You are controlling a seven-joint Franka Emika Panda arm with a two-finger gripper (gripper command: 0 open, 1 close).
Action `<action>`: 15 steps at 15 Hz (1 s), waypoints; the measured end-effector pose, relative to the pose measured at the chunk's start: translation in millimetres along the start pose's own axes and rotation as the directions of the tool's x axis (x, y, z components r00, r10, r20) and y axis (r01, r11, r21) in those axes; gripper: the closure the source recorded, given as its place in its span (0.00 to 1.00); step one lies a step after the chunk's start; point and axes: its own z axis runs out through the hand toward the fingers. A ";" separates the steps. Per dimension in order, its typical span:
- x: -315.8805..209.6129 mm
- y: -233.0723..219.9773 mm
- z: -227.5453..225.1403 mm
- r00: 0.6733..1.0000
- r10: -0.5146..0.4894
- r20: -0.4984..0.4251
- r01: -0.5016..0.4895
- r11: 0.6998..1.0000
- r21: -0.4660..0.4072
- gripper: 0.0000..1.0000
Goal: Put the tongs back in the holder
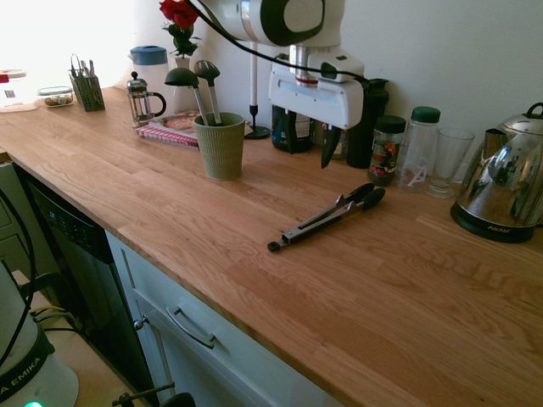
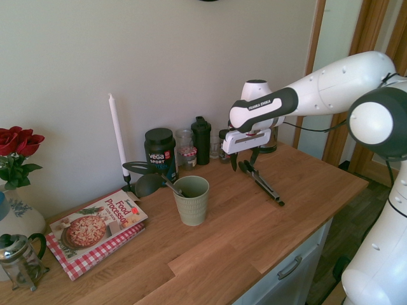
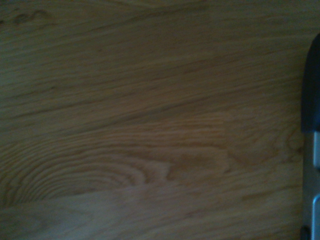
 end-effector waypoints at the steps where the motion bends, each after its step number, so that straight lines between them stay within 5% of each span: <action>1: 11.3 0.6 11.7 1.000 0.005 0.000 -0.005 1.000 -0.005 0.00; 4: 34.9 -0.2 40.2 1.000 0.012 0.000 -0.012 1.000 -0.020 0.00; 5: 39.8 0.1 48.9 1.000 0.011 0.005 -0.010 1.000 -0.024 1.00; 15: 57.8 8.4 84.5 0.999 0.019 0.029 -0.019 1.000 -0.025 1.00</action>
